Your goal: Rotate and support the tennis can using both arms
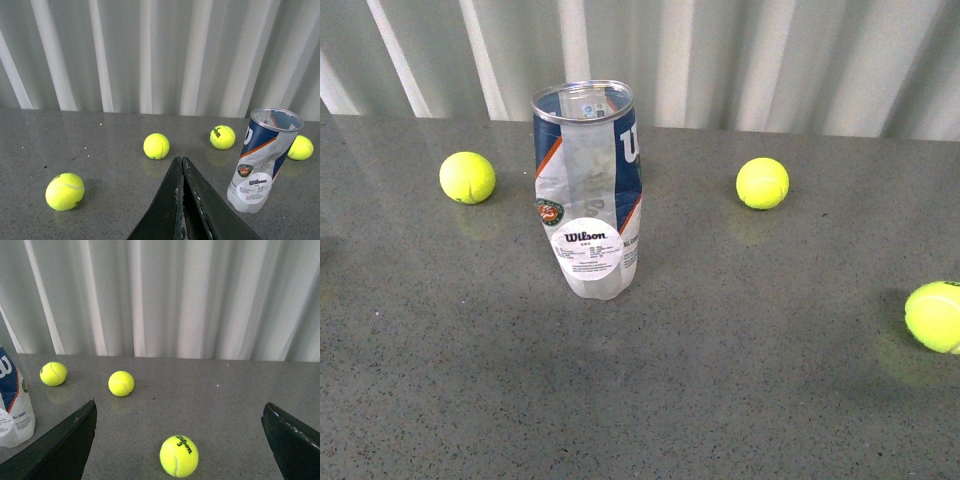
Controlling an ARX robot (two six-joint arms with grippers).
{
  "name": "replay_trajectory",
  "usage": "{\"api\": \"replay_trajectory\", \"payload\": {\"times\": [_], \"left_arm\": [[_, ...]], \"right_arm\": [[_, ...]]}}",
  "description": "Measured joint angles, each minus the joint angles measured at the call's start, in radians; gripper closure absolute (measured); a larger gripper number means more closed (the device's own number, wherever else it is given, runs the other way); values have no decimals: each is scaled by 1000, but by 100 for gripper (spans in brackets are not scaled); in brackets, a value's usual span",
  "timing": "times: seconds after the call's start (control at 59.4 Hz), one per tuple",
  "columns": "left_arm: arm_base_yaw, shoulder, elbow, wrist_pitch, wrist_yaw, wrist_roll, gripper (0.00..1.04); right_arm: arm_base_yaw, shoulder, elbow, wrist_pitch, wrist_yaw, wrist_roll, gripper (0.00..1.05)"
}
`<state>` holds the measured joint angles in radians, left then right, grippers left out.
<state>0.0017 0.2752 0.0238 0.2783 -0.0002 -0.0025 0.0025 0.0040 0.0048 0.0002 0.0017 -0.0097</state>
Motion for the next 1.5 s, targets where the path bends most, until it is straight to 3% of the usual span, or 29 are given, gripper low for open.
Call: {"api": "replay_trajectory", "payload": {"times": [0.337,0.404,0.741,1.279,1.498], "left_arm": [[0,-107,0,-106,0,0,101],[0,-231,0,-264,0,0,101],[0,-271,0,-277,0,-1,100],[0,-272,0,-278,0,0,6],[0,-272,0,-278,0,0,7]], "right_arm": [[0,0,0,0,0,0,7],[0,0,0,0,0,0,7],[0,0,0,0,0,0,7],[0,0,0,0,0,0,7],[0,0,0,0,0,0,7]]}}
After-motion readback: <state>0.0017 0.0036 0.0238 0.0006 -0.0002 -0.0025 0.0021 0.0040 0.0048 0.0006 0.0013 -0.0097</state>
